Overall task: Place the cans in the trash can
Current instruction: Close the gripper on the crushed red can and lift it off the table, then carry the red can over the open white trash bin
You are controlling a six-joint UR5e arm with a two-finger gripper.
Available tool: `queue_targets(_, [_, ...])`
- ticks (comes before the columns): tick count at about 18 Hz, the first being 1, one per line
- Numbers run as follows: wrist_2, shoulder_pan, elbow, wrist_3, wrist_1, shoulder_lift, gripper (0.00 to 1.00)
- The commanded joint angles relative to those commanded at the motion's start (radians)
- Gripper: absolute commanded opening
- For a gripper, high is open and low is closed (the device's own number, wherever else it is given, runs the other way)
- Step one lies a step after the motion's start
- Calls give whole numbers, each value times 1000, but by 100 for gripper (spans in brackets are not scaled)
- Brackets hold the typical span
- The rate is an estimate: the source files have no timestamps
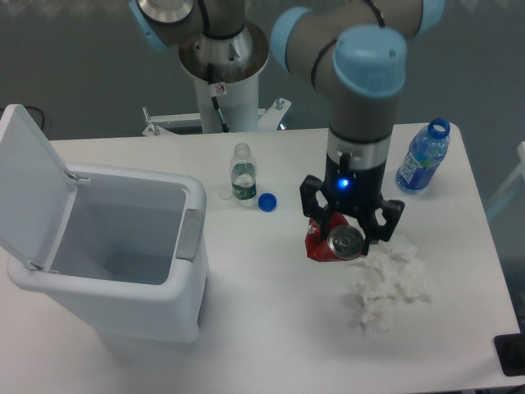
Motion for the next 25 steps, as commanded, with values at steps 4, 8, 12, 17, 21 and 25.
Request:
queue_targets(4, [-100, 5, 3, -181, 8, 26, 60])
queue_targets(8, [-153, -3, -9, -276, 9, 73, 60])
queue_targets(12, [-206, -8, -21, -379, 9, 147, 60])
queue_targets(17, [-246, -23, -80, -477, 11, 247, 60])
queue_targets(21, [-246, -58, -106, -500, 11, 279, 60])
queue_targets(25, [-246, -95, -106, -522, 20, 285, 60])
